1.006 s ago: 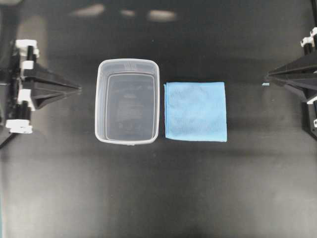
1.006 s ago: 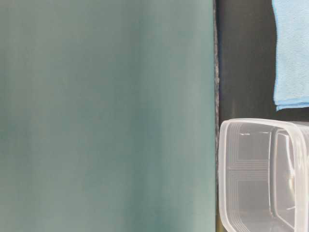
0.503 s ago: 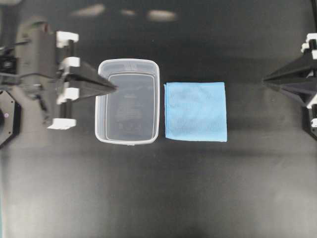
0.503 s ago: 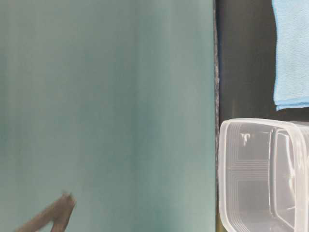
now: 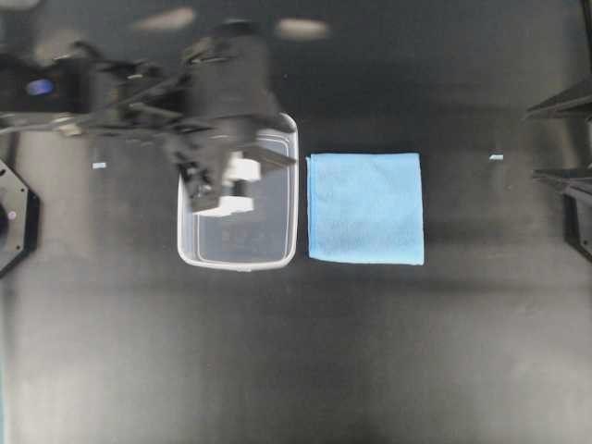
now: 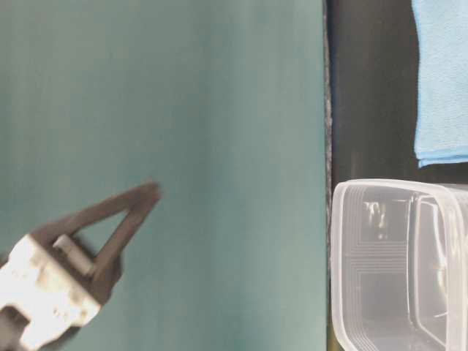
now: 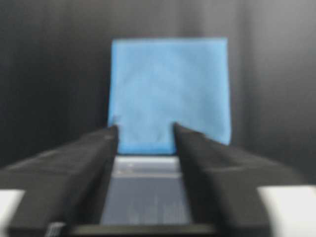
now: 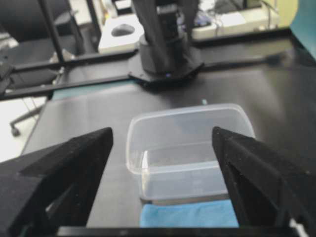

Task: Place the blue towel into the container with the left arm.
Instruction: 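Move the left gripper over the container toward the blue towel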

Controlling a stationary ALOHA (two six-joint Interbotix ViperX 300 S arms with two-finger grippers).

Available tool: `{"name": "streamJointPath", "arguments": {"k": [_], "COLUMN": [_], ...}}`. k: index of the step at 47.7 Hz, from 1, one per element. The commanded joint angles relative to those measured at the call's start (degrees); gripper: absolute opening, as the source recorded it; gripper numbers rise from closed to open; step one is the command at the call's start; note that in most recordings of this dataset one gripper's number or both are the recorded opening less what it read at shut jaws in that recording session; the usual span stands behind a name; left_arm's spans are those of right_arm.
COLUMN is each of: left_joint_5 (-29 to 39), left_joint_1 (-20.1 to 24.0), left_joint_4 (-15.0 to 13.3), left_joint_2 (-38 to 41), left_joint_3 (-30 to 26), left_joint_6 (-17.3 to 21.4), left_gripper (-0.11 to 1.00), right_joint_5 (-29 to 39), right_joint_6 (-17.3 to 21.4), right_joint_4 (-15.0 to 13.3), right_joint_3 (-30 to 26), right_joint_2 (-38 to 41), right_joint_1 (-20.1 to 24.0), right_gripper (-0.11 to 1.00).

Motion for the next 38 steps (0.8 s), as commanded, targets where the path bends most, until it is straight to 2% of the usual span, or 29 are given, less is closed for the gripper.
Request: {"name": "streamJointPath", "arguments": {"k": [1,5,9,15,21,38], "left_joint_5": [4.13,8.0,10.55,13.54,13.89,12.83], "left_joint_1": [0.18,0.26,-0.26,-1.14,-1.32,-1.93], "left_joint_4": [0.18,0.18,0.18,0.18,0.18,0.18], "left_joint_2": [4.04,9.05,13.62,20.83,27.25,37.53], "left_joint_3": [-6.33,-11.07,-14.85,-19.95,-23.38,-25.84], "left_joint_6": [0.35,1.85,3.34,5.1,4.66,4.57], "left_gripper": [0.55,0.79,0.91,0.9,0.9,0.9], "right_joint_5": [-0.18,-0.18,-0.18,-0.35,-0.53,-0.79], "right_joint_6": [-0.09,-0.09,-0.26,-0.18,0.0,0.09], "right_joint_4": [0.26,0.26,0.26,0.26,0.26,0.26], "right_joint_3": [-0.44,-0.53,-0.53,-0.44,-0.44,-0.35], "right_joint_2": [-0.18,-0.44,-0.44,-0.53,-0.44,-0.53], "right_joint_1": [-0.18,-0.09,-0.18,-0.26,-0.26,-0.62], "right_gripper": [0.78,0.78,0.78,0.78,0.78,0.78]}}
